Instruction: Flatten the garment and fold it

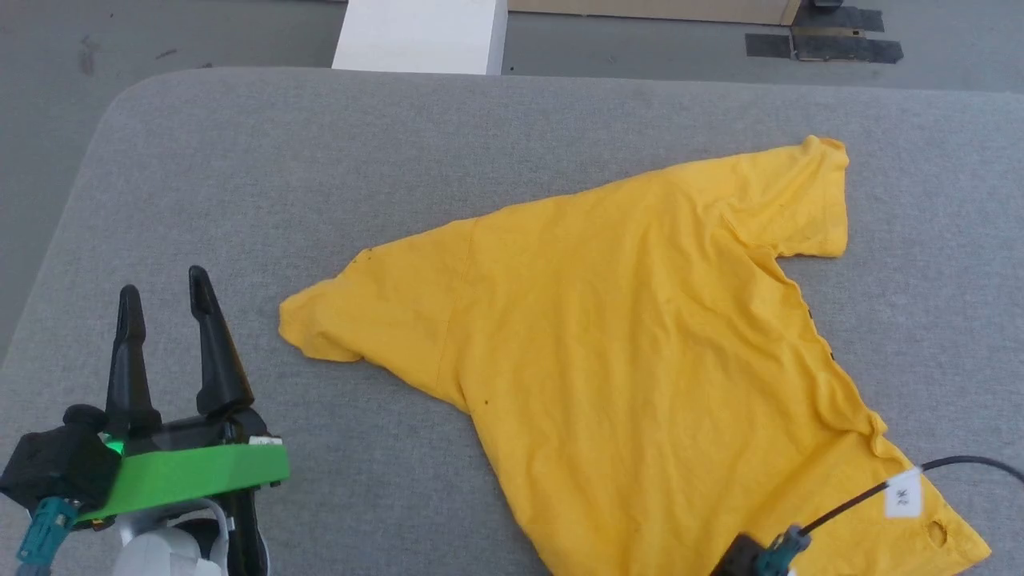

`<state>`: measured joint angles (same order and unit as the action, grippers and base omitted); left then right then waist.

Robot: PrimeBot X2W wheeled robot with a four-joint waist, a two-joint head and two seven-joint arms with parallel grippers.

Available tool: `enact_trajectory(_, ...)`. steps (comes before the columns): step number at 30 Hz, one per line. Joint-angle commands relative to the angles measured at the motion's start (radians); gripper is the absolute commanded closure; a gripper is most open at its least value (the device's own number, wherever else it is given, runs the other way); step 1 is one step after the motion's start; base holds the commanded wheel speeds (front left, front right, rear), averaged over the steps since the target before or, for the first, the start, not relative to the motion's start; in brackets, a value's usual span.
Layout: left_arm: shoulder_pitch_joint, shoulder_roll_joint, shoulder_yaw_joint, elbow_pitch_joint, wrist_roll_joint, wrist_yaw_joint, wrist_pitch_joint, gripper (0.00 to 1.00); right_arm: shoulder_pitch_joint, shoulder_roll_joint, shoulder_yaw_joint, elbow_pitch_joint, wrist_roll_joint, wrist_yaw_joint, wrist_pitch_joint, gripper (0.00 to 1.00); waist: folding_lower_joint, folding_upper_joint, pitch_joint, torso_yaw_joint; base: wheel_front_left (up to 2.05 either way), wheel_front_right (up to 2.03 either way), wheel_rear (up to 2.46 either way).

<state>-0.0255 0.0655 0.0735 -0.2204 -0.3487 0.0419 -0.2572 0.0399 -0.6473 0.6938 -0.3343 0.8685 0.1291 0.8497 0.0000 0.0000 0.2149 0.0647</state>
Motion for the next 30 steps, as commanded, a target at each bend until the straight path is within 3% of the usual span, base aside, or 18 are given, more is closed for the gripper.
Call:
enact_trajectory(1,-0.002,-0.005,0.001,0.005,0.000,-0.008,-0.004,0.00,-0.024,0.007,-0.020,-0.002,-0.029,0.002,-0.041,0.00,0.0000,0.0000,-0.006,0.002,0.00,0.00,0.00)
enact_trajectory(6,0.011,-0.009,0.006,0.012,-0.001,-0.010,-0.004,0.00,-0.082,0.078,-0.121,0.002,-0.106,0.002,-0.238,0.00,0.0000,0.0000,-0.033,0.006,0.00,0.00,0.00)
enact_trajectory(9,0.019,-0.011,0.005,0.012,-0.001,-0.010,-0.005,0.00,-0.115,0.141,-0.259,0.043,-0.209,0.002,-0.385,0.00,0.0000,0.0000,-0.047,0.007,0.00,0.00,0.00)
enact_trajectory(12,0.025,-0.012,-0.004,0.009,0.000,-0.010,-0.005,0.00,-0.124,0.202,-0.415,0.121,-0.380,0.002,-0.462,0.00,0.0000,0.0000,-0.052,0.015,0.00,0.00,0.00)
enact_trajectory(18,0.031,-0.014,-0.018,0.000,0.008,-0.007,-0.005,0.00,-0.114,0.303,-0.582,0.271,-0.635,0.002,-0.480,0.00,0.0000,0.0000,-0.048,0.036,0.00,0.00,0.00)
enact_trajectory(26,0.032,-0.015,-0.035,-0.004,0.012,-0.007,-0.005,0.00,-0.135,0.391,-0.690,0.422,-0.788,0.002,-0.472,0.00,0.0000,0.0000,-0.027,0.062,0.00,0.00,0.00)
enact_trajectory(30,0.030,-0.015,-0.040,-0.011,0.017,-0.008,-0.005,0.00,-0.146,0.416,-0.713,0.478,-0.808,0.002,-0.463,0.00,0.0000,0.0000,-0.012,0.068,0.00,0.00,0.00)
